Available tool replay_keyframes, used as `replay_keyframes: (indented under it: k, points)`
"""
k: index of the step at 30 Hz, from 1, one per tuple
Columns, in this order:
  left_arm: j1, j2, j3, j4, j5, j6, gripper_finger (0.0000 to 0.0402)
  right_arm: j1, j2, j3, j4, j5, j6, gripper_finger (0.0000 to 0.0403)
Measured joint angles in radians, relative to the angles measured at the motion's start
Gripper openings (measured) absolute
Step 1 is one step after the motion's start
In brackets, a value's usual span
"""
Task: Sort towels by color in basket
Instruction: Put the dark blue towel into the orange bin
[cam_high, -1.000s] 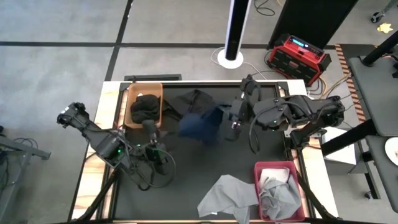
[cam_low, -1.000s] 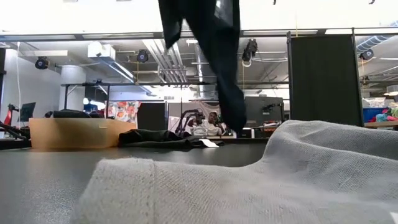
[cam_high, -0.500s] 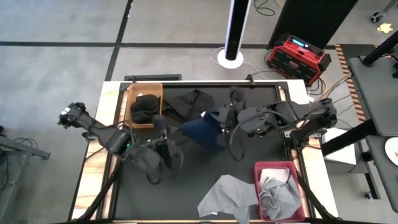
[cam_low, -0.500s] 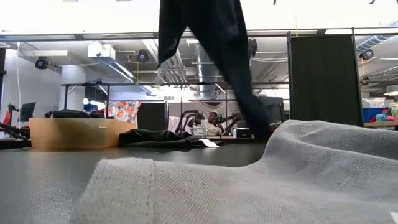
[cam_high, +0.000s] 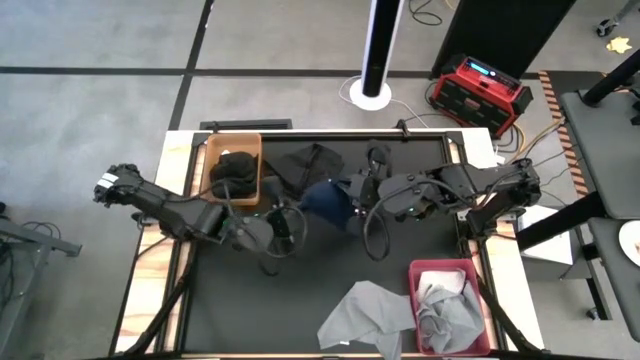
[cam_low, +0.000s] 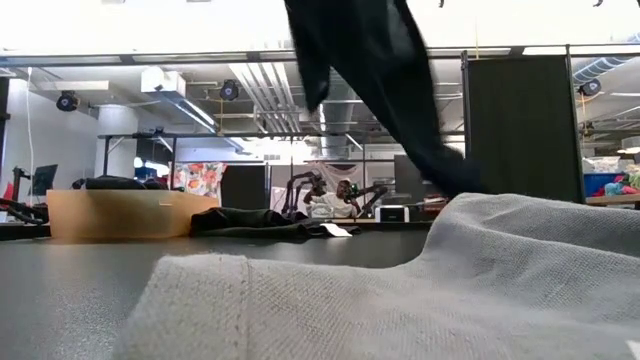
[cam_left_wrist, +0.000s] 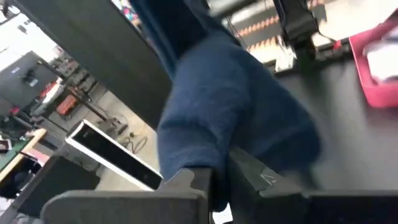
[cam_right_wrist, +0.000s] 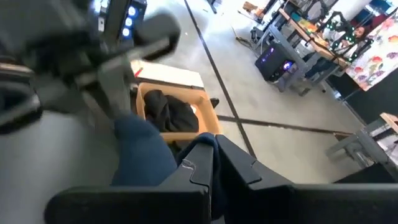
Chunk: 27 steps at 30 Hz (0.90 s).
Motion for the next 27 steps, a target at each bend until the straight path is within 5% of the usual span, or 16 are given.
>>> replay_keyframes:
  k: [7, 13, 27]
  points:
    - [-0.085, -0.100, -0.031, 0.003, -0.097, 0.007, 0.0001, -0.001, -0.006, 0.000, -0.367, 0.285, 0.231, 0.0009]
    - [-0.175, -0.224, -0.081, -0.024, -0.263, -0.035, 0.0001, 0.014, -0.005, -0.030, -0.690, 0.303, 0.589, 0.0009]
    - [-0.180, -0.312, -0.177, 0.010, -0.188, -0.086, 0.0000, 0.035, -0.007, -0.106, -0.544, 0.260, 0.541, 0.0026]
